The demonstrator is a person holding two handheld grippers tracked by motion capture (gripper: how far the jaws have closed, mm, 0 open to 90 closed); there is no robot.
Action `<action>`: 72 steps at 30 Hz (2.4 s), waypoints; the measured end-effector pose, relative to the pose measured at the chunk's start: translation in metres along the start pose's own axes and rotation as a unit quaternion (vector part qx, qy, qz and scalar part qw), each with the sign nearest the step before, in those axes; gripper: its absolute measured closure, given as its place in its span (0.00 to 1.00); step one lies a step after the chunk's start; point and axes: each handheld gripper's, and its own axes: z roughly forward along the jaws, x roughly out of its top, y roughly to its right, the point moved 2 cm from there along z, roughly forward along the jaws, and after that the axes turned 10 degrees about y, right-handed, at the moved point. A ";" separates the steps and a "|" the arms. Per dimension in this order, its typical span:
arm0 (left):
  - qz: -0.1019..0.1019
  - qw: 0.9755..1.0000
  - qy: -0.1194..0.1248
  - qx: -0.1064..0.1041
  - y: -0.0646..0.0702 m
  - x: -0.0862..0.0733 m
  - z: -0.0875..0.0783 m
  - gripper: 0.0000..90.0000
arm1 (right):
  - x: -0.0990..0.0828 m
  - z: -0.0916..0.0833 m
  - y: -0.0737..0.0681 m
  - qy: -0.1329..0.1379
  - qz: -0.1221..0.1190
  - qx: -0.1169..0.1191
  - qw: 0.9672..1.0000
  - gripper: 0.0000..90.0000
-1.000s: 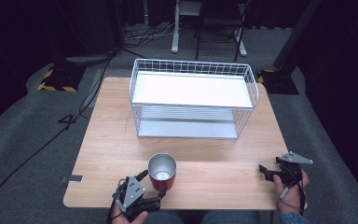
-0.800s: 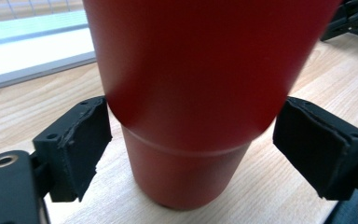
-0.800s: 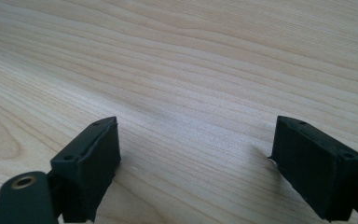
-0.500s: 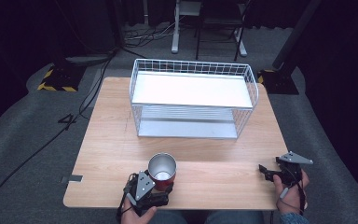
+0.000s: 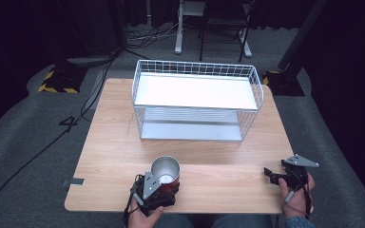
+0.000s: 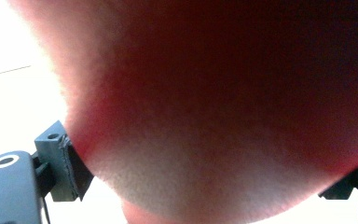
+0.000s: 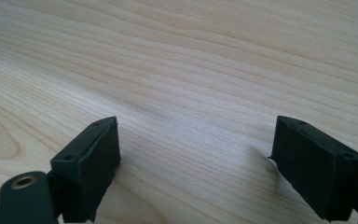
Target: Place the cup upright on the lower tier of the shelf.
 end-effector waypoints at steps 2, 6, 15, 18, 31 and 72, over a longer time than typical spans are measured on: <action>0.001 1.000 0.000 -0.001 0.000 0.000 0.000 0.14 | 0.000 0.000 0.000 0.000 0.000 -0.001 1.000 0.17; 0.002 1.000 0.001 -0.002 0.000 0.000 0.000 0.14 | 0.000 0.000 0.000 0.000 -0.001 -0.002 1.000 0.17; 0.011 1.000 -0.002 -0.002 0.001 0.000 0.000 0.16 | 0.000 0.000 -0.001 0.001 -0.002 -0.004 1.000 0.17; 0.011 1.000 -0.003 -0.004 0.001 0.000 0.000 0.16 | 0.000 0.000 -0.001 0.001 -0.002 -0.004 1.000 0.17; 0.017 1.000 -0.007 -0.010 0.002 0.001 0.000 0.17 | 0.000 -0.001 -0.002 0.002 -0.005 -0.006 1.000 0.17; 0.021 0.999 0.036 -0.021 -0.018 0.075 0.019 0.17 | 0.000 0.001 0.002 -0.007 0.016 0.006 1.000 0.17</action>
